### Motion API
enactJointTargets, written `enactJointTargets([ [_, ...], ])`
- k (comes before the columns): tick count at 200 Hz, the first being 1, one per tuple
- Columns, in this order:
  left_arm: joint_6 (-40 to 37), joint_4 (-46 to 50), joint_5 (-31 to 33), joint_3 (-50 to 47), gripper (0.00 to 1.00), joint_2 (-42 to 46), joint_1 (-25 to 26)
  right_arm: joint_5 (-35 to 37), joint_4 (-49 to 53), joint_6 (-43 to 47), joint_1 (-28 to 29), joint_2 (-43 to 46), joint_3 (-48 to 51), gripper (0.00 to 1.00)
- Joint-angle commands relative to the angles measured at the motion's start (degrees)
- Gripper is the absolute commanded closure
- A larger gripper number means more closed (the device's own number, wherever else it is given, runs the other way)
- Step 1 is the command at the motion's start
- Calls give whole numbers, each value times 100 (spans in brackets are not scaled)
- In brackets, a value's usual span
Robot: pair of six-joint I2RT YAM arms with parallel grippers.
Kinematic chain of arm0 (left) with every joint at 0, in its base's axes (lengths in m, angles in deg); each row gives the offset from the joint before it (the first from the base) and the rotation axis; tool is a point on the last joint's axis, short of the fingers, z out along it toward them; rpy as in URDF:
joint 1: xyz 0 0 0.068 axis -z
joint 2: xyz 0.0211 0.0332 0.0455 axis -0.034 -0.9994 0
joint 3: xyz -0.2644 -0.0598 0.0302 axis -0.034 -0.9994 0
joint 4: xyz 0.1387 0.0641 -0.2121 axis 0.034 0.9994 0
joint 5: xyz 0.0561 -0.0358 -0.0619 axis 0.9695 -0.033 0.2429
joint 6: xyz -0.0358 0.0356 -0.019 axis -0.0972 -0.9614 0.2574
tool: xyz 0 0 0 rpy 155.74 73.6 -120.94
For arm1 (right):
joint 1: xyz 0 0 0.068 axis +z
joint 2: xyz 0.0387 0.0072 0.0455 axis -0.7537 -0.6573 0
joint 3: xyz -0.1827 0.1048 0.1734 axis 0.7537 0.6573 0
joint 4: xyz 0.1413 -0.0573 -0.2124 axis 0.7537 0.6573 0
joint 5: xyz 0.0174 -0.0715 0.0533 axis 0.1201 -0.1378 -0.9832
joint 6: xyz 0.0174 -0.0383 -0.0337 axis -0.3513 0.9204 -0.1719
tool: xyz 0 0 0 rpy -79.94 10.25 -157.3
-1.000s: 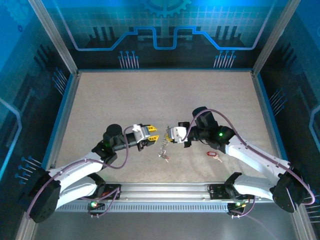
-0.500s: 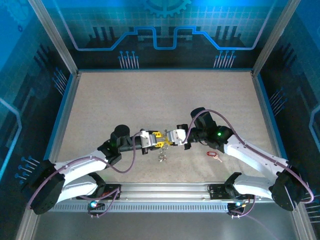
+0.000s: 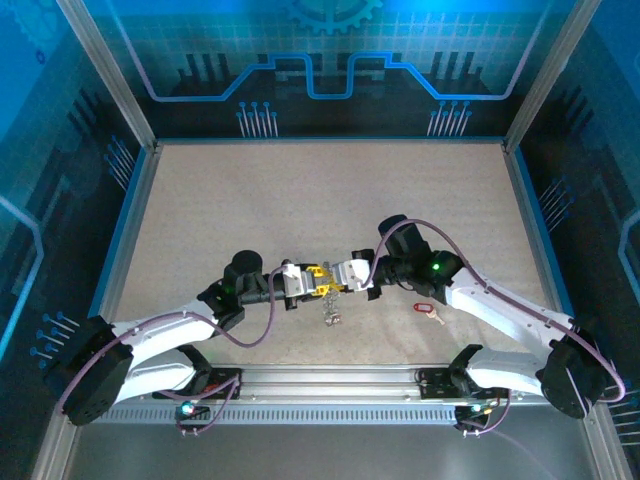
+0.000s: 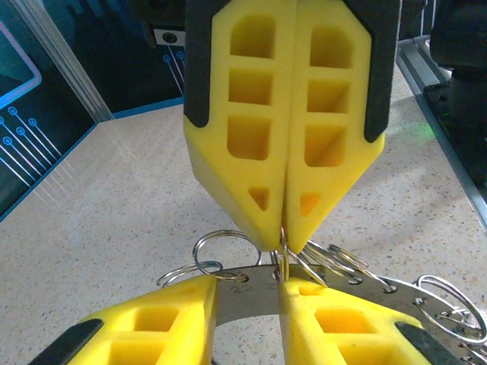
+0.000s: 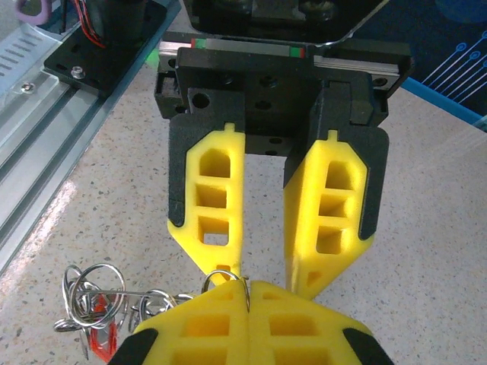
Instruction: Put the keys on the keyring
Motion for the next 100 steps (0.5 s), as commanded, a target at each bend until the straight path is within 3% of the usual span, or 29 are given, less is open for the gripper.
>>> enactJointTargets([
  [1, 105, -678, -212, 35, 71, 94, 96, 104, -337, -13, 177, 17, 33, 100],
  [49, 180, -982, -239, -106, 66, 75, 99, 240, -339, -9, 184, 68, 65, 100],
  [100, 203, -989, -269, -104, 68, 53, 98, 191, -355, -21, 181, 158, 99, 100],
])
